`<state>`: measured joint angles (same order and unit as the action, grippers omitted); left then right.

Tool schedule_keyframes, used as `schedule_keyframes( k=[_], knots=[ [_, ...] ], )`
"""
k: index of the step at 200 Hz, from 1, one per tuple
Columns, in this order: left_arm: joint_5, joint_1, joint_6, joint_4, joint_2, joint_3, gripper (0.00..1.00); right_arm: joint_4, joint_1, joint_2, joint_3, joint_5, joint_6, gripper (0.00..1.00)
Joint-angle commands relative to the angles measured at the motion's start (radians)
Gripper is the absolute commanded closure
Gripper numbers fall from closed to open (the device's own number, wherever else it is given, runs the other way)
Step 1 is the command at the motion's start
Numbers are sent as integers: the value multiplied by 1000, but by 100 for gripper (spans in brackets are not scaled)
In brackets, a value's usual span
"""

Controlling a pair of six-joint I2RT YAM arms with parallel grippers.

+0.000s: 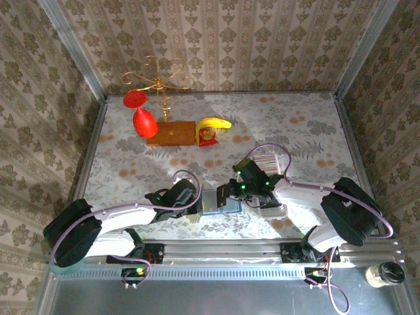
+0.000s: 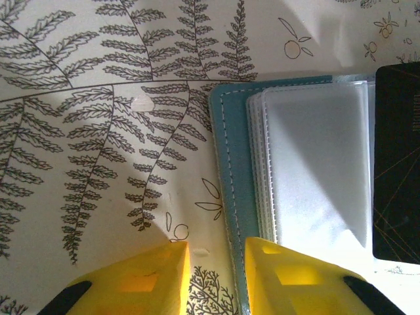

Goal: Put the credit cards into the card holder

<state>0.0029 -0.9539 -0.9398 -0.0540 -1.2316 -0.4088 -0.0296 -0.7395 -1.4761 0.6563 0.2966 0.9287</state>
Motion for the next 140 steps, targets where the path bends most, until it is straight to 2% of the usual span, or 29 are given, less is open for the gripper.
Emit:
schedule_keyframes(
  k=[1,58,140],
  knots=[
    [8,5,-11,14,-25,-4,71,-42,4,-22,-29,17,35,100],
    [6,6,-13,20,-28,1,72,-65,-7,-26,-39,25,61,100],
    [14,3,-13,32,-67,-7,78,-137,-23,-9,-72,45,122,100]
  ],
)
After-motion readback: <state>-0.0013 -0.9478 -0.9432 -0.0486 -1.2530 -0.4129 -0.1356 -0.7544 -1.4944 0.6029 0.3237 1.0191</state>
